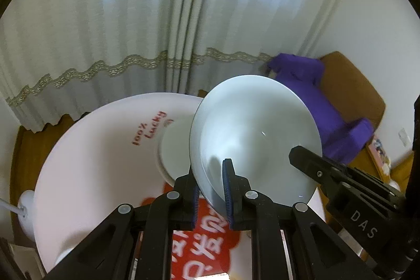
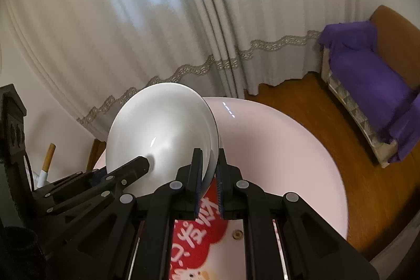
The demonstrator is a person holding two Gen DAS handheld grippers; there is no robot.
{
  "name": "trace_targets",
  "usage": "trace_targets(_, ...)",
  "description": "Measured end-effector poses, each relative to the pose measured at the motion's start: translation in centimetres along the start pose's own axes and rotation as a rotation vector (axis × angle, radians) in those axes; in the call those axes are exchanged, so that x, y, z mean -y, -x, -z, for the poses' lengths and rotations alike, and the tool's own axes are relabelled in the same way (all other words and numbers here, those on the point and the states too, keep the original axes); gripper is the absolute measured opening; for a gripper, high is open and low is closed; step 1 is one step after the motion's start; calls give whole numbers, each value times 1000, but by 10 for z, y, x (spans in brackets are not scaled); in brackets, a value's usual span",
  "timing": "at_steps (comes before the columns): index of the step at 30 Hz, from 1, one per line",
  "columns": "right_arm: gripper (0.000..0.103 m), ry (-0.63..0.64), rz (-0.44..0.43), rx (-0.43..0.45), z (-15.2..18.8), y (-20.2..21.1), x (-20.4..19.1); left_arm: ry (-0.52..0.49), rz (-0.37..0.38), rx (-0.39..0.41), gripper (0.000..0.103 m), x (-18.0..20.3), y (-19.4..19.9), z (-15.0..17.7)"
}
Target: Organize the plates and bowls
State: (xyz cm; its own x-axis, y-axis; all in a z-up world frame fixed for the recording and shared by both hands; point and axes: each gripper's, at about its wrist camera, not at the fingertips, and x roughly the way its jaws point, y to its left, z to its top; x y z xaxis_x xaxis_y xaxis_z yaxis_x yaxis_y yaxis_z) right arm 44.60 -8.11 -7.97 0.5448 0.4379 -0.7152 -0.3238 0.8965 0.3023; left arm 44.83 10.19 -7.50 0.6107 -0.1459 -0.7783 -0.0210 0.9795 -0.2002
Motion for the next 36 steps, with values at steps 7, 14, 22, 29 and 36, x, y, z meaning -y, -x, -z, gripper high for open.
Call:
trace_targets(7, 9, -16, 15, -56, -3, -46, -8, 10, -33, -48, 12, -4, -43, -8)
trace_targets(14, 10, 4, 80, -92, -1, -68, -10, 8, -36, -79, 12, -6, -75, -19)
trace_targets(22, 10, -5, 112, -109, 0, -76, -11, 5, -35, -92, 12, -7, -85, -30)
trace_targets(29, 13, 9, 150, -118, -2, -82, -14, 8, -27, -94, 13, -8, -91, -29)
trace_targets(36, 14, -17, 164, -138, -2, -90, -10, -5, -36, -89, 13, -7, -88, -26)
